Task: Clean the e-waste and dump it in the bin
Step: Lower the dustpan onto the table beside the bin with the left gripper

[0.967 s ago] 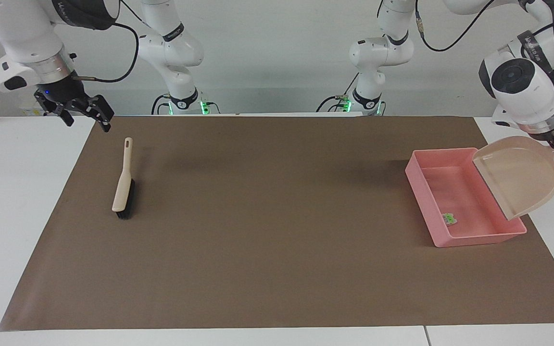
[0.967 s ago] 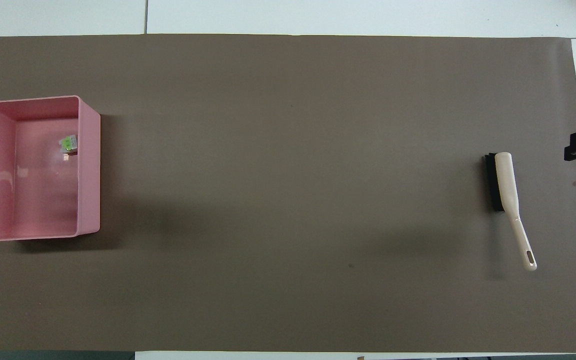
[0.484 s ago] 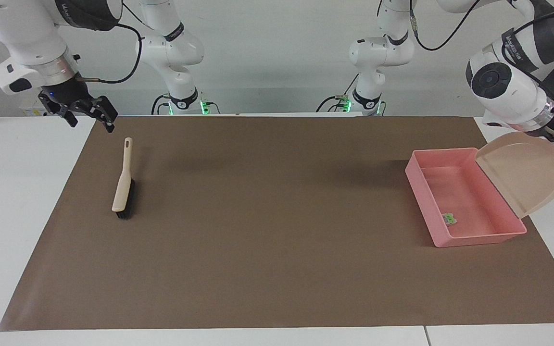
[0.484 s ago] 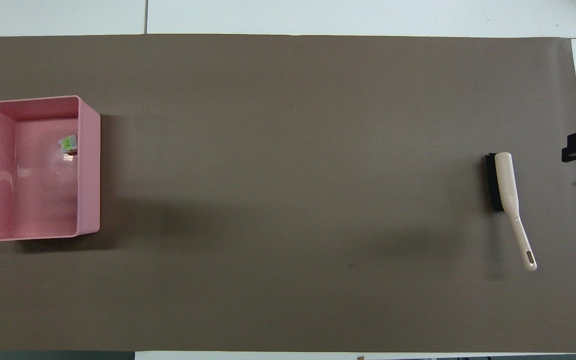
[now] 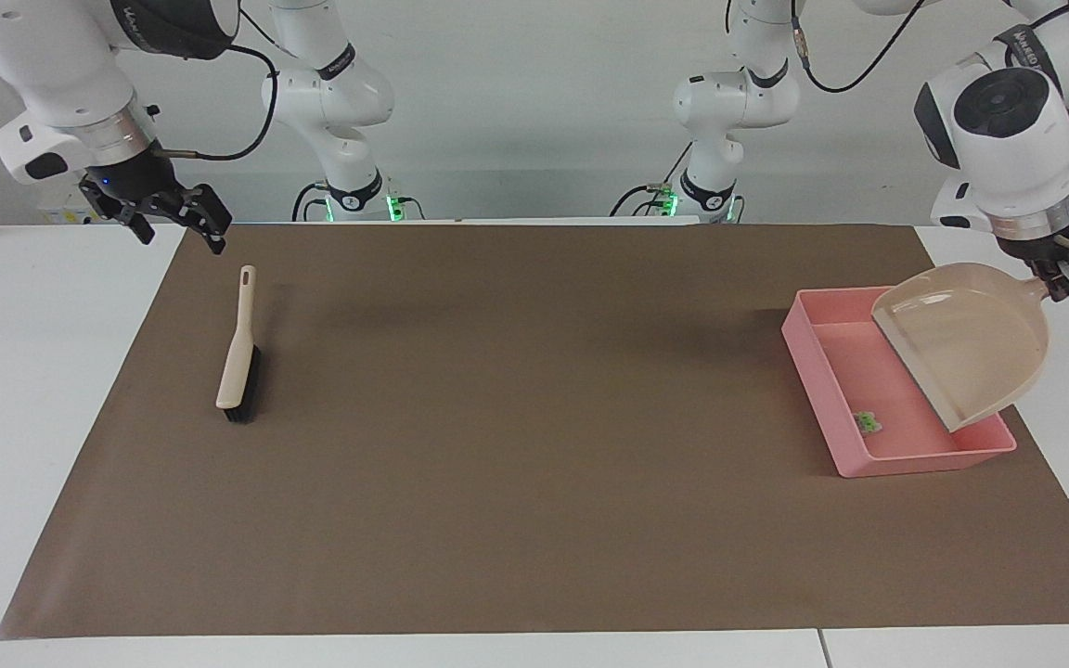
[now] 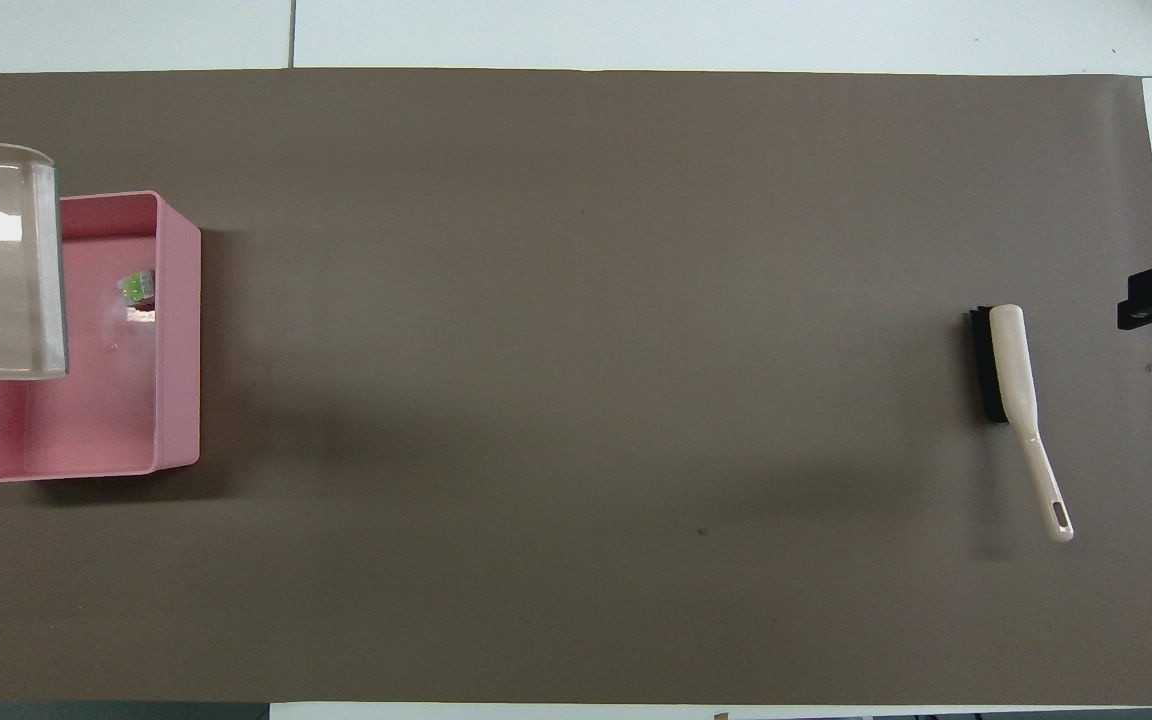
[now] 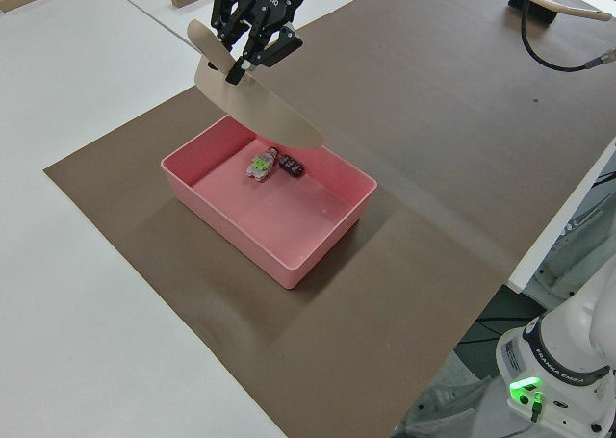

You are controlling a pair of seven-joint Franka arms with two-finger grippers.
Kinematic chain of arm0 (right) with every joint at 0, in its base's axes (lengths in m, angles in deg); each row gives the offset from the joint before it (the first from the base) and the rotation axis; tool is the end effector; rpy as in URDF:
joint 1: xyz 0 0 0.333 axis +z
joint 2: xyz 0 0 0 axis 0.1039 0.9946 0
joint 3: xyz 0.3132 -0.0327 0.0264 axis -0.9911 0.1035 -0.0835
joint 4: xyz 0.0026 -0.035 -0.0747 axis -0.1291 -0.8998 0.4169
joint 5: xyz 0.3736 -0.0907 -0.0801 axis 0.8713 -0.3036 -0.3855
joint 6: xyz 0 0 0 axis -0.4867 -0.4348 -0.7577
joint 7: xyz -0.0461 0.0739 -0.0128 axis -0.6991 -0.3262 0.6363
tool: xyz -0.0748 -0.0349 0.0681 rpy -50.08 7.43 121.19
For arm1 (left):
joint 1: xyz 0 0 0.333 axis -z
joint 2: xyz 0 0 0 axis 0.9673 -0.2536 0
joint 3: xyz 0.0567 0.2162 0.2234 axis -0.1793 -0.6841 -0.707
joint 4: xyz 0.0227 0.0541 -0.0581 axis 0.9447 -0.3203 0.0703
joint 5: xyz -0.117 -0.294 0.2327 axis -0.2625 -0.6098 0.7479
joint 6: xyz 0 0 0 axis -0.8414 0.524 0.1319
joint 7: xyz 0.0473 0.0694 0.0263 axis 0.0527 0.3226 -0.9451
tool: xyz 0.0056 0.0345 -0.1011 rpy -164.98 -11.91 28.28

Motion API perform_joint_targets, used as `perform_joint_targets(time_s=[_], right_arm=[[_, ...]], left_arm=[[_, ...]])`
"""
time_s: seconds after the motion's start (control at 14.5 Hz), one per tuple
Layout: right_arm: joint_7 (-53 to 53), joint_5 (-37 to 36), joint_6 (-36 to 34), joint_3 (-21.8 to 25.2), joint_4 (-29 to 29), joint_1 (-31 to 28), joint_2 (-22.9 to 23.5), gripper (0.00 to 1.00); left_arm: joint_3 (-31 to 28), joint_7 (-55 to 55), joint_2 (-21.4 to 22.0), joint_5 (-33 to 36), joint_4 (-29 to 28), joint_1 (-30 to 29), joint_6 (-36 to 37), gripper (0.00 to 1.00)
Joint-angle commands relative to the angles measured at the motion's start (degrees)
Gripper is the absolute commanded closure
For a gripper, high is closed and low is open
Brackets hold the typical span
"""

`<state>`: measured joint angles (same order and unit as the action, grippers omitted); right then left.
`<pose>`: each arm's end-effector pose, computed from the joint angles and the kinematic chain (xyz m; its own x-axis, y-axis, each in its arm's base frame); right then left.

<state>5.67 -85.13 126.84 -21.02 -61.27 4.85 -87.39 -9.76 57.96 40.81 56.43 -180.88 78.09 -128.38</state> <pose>0.5324 -0.0517 0.6259 0.9846 -0.1648 -0.0579 -0.1616 -0.9853 0.0557 0.5980 0.0626 0.5862 0.0077 -0.7864 -0.6177 -0.9920 0.0720 -0.1040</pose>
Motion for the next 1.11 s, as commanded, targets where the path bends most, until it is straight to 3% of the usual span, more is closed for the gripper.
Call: perform_joint_targets(time_s=[0.0, 0.21, 0.35, 0.55, 1.04], right_arm=[[1.77, 0.79, -0.47, -2.03, -0.3, -0.82, -0.46, 0.0], [3.18, 0.79, -0.65, -3.18, -0.3, -1.26, -0.46, 0.0], [3.18, 0.79, -0.56, -2.83, -0.39, -0.65, -0.46, 0.0], [3.27, 0.79, -0.56, -2.47, -0.39, 0.14, -0.63, 0.0], [3.01, 0.88, -0.47, -0.8, -0.56, 1.55, -0.72, 0.0]], left_arm=[[-0.52, 4.54, -3.01, -9.59, 4.49, 0.21, -0.81, 1.0], [-0.08, 4.63, -2.84, -16.8, 1.7, 1.09, -1.69, 1.0], [-0.17, 4.1, -2.49, -20.15, -1.55, 5.72, -2.48, 1.0], [-0.17, 1.82, -2.05, -20.43, -5.95, 12.06, -4.76, 1.0], [-0.08, -9.77, -1.7, -21.83, -18.86, 20.24, -12.4, 1.0]])
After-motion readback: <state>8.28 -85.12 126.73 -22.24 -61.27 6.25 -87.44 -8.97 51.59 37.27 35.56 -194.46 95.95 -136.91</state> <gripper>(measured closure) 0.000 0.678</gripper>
